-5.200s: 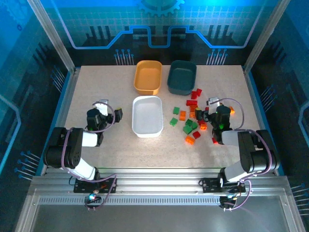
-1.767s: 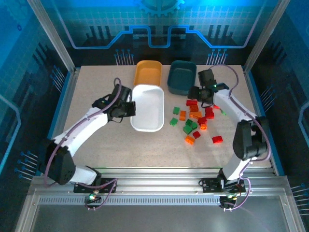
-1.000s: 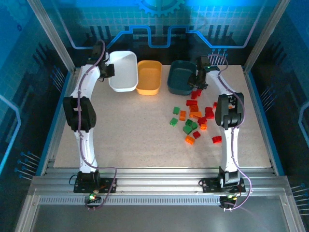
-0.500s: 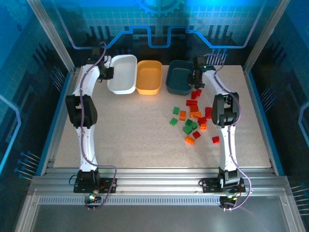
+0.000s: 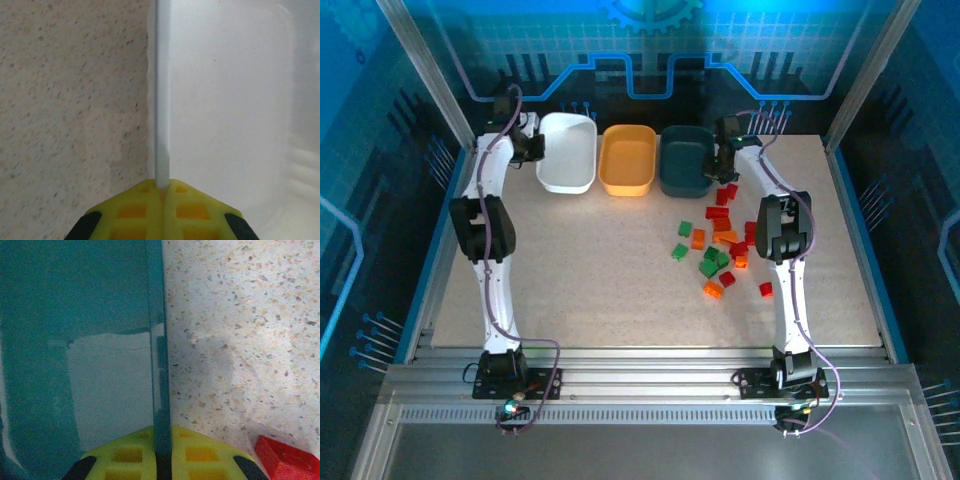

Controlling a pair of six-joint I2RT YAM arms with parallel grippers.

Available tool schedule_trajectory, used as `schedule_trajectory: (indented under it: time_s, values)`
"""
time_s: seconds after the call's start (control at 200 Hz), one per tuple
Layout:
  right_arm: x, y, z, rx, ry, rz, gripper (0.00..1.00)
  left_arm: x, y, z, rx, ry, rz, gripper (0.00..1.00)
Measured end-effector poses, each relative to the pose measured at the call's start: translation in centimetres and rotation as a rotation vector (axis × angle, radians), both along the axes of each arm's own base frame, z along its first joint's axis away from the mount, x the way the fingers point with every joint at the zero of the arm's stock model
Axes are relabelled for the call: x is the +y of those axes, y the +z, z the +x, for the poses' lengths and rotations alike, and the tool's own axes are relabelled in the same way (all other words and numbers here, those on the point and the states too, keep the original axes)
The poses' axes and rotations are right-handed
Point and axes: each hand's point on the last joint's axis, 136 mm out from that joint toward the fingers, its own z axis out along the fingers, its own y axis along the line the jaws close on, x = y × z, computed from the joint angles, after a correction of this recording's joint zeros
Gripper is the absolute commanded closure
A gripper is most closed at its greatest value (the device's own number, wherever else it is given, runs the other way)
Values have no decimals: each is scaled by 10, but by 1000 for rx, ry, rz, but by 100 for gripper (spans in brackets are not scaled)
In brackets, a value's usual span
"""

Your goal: Sort the legos into containers by color

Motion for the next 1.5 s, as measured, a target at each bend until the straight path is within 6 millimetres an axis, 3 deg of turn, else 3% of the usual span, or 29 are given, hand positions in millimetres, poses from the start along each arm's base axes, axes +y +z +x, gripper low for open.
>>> schedule_trajectory:
  time_s: [0.255, 0.575, 0.68, 0.85, 1.131, 1.386, 1.436, 1.501]
  values:
    - [11, 0, 8, -20, 59, 40, 90, -16, -43, 11, 48, -35, -46, 100]
    - [14, -1, 5, -17, 93, 41, 92, -20, -46, 9, 58, -78, -23, 100]
    - [12, -3, -7, 4, 95, 38, 91, -23, -49, 5, 69, -95, -15, 100]
    - [7, -3, -30, 43, 98, 24, 92, -35, -50, -9, 107, -140, 18, 100]
    - [-1, 0, -63, 80, 105, 4, 92, -41, -55, -51, 203, -146, 22, 100]
    - [0, -2, -75, 83, 110, 10, 88, -41, -55, -70, 225, -119, 29, 100]
    - [1, -1, -76, 84, 109, 14, 86, -40, -55, -69, 223, -111, 27, 93]
    - [3, -1, -76, 85, 109, 21, 82, -40, -55, -69, 224, -107, 32, 77]
